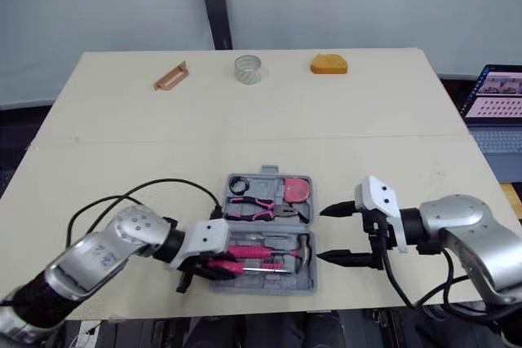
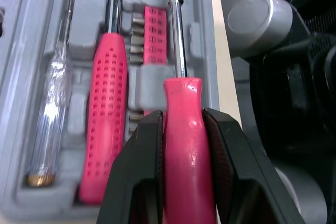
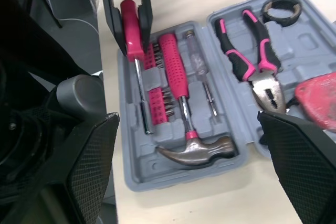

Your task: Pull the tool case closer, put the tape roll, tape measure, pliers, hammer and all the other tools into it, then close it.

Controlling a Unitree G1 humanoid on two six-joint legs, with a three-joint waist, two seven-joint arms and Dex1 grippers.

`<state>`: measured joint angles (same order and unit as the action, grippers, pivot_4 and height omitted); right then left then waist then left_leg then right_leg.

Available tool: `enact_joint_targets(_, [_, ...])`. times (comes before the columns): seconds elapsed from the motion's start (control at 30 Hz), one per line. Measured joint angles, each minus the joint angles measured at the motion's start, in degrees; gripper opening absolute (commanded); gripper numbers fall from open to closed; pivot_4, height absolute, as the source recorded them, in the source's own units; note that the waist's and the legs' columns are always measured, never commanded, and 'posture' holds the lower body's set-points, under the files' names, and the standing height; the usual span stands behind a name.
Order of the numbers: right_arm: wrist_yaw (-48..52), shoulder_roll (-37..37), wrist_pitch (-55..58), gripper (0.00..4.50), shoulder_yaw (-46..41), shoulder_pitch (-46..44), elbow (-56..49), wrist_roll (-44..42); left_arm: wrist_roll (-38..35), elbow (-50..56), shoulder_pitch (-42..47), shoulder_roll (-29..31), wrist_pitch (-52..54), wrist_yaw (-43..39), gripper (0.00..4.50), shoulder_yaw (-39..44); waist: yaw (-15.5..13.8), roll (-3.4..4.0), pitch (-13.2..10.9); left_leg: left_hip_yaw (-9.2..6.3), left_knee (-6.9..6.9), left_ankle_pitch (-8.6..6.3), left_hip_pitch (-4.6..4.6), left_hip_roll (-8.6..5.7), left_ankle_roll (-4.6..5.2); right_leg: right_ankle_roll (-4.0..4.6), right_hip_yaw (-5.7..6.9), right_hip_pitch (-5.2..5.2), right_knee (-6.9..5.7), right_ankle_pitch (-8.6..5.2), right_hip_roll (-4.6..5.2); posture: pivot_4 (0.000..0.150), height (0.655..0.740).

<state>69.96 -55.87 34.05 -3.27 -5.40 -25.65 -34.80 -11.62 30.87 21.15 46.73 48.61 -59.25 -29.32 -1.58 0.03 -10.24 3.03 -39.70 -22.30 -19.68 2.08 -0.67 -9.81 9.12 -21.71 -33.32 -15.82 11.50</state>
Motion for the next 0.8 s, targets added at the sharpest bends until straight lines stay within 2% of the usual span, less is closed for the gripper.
enact_joint_targets(0.23, [-0.7, 0.0, 1.0, 4.5, -1.3, 0.4, -1.1, -0.5, -0.1, 3.3, 3.1, -0.2, 9.7, 1.7, 0.65, -4.2, 0.0, -0.01, 0.0, -0.04, -0.05, 0.0, -0.02, 0.0, 0.0, 0.0, 0.0, 0.0, -0.02, 0.0, 0.0, 0.15, 0.74])
enact_joint_targets(0.4, [-1.4, 0.0, 1.3, 4.5, -1.4, 0.5, -1.4, -0.6, -0.6, 4.5, 4.5, -3.4, 15.9, 5.4, 0.65, -5.2, -0.2, -0.02, 0.0, -0.16, -0.25, 0.0, -0.16, 0.0, 0.01, 0.0, 0.02, 0.0, -0.06, 0.0, -0.01, 0.15, 0.74])
enact_joint_targets(0.8, [-1.4, -0.6, 1.3, 4.5, -1.5, 2.0, -1.6, -0.6, -2.0, 4.8, 5.5, -6.0, 19.4, 9.9, 0.65, -7.7, -0.1, -0.02, 0.0, -0.37, -0.37, 0.0, -0.37, -0.03, 0.01, 0.0, 0.07, -0.01, -0.05, 0.0, -0.03, 0.15, 0.74])
